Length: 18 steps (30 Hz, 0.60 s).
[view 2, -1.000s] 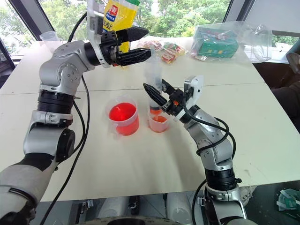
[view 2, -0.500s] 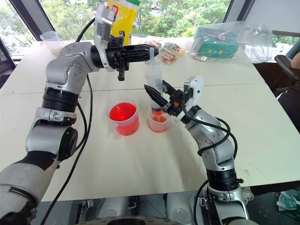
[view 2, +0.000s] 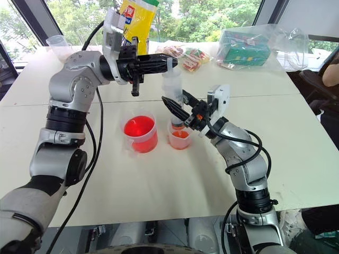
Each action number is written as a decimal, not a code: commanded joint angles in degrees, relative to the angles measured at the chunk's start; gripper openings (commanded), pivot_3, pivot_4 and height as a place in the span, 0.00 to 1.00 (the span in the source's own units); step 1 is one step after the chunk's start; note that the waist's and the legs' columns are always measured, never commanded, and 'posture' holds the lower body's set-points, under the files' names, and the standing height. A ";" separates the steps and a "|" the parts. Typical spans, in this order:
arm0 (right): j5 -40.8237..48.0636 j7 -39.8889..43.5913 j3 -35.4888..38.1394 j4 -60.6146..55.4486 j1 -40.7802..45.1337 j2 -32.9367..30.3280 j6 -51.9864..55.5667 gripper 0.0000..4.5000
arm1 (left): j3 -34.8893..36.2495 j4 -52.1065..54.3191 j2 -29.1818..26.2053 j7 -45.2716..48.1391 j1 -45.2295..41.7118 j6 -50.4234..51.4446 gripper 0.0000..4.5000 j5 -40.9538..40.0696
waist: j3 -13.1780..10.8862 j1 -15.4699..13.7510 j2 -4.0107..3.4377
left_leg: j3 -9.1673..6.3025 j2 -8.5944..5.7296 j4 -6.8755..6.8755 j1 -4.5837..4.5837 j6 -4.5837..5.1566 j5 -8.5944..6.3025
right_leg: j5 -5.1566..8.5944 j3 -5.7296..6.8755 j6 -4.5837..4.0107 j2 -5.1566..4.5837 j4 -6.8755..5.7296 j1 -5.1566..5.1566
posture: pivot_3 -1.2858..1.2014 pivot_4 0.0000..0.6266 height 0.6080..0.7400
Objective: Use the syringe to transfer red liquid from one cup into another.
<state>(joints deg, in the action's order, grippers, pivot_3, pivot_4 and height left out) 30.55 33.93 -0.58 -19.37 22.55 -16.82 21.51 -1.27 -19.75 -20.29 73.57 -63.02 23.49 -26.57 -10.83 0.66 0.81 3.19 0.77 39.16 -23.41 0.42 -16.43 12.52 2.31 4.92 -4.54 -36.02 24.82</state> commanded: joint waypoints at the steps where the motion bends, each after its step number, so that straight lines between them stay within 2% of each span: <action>1: 1.16 -1.54 4.32 -1.91 4.42 -0.25 -2.47 0.31 | -4.17 3.80 0.81 2.10 2.44 2.00 0.01 0.16 | 0.00 0.00 0.00 | 0.00 0.00 0.00 0.00 0.00 0.00 | 0.00 0.00 0.00 0.00 0.00 0.00 | 0.52 0.24 1.00; 15: 2.35 -2.56 5.39 -2.66 5.39 -1.09 -1.48 0.31 | -3.92 6.45 1.05 -0.67 3.67 4.68 0.01 -0.45 | 0.00 -0.02 0.00 | 0.00 0.00 0.00 0.00 0.00 0.00 | 0.00 0.00 0.00 0.00 0.00 0.00 | 0.52 0.24 1.00; 18: 2.26 -2.26 4.86 -2.60 4.18 -0.99 -1.33 0.31 | -2.43 5.36 0.28 -1.87 2.28 5.50 0.23 -0.59 | 0.00 -0.09 0.00 | 0.00 -0.01 0.00 0.00 0.00 0.00 | 0.00 0.00 0.00 0.00 0.00 0.00 | 0.52 0.24 1.00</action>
<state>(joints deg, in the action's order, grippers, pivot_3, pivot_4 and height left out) 31.15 33.38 0.50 -19.00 23.51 -18.35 22.25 -1.15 -14.93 -20.27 70.42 -60.76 27.35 -26.98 -10.83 0.57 0.81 3.19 0.76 39.17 -23.41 0.42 -16.43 12.52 2.32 4.92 -4.55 -36.02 24.81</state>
